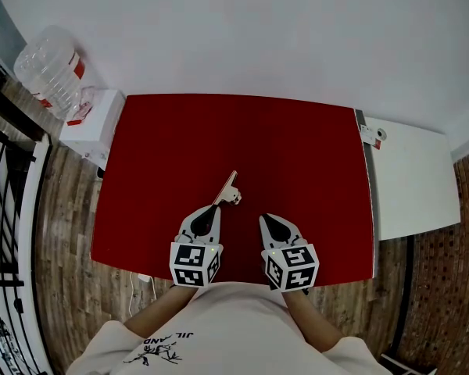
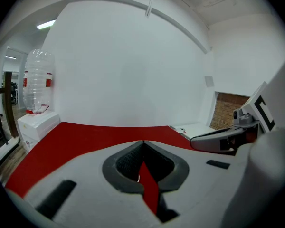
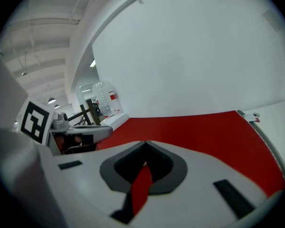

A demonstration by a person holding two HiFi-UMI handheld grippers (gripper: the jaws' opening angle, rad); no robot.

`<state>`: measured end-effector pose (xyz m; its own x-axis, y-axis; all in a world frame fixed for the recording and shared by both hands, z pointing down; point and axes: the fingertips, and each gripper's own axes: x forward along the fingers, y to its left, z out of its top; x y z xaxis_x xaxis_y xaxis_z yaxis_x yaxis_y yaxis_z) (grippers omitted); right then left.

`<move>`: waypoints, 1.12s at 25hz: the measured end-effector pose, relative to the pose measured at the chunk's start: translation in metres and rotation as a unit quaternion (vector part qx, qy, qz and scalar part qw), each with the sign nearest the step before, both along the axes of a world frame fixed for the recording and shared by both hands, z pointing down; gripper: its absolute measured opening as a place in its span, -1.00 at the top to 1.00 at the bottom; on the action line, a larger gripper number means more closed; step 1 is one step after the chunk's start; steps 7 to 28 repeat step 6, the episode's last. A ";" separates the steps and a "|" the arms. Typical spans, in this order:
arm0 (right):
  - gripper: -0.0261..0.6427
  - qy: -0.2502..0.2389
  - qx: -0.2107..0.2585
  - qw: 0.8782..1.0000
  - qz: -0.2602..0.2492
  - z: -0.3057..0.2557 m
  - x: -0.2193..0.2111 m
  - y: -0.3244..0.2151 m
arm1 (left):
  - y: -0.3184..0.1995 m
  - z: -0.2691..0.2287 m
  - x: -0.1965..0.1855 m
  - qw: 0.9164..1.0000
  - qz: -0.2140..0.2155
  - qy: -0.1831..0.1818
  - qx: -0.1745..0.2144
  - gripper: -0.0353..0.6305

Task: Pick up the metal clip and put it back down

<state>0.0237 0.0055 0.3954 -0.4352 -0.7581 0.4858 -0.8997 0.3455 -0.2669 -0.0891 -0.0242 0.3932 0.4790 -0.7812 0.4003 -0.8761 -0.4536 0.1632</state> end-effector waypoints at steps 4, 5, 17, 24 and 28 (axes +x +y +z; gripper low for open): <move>0.91 0.000 0.002 1.000 -0.001 0.000 0.002 0.003 | 0.003 0.002 0.001 1.000 -0.001 -0.001 0.000 0.88; 0.91 0.000 0.002 1.000 -0.002 0.000 0.002 0.004 | 0.004 0.003 0.001 1.000 -0.001 -0.001 -0.001 0.88; 0.91 -0.001 0.002 1.000 -0.002 0.000 0.002 0.005 | 0.005 0.003 0.001 1.000 -0.001 -0.002 -0.002 0.88; 0.91 -0.001 0.002 1.000 -0.002 0.000 0.002 0.005 | 0.005 0.003 0.001 1.000 -0.001 -0.002 -0.002 0.88; 0.91 -0.001 0.002 1.000 -0.002 0.000 0.002 0.005 | 0.005 0.003 0.001 1.000 -0.001 -0.002 -0.002 0.88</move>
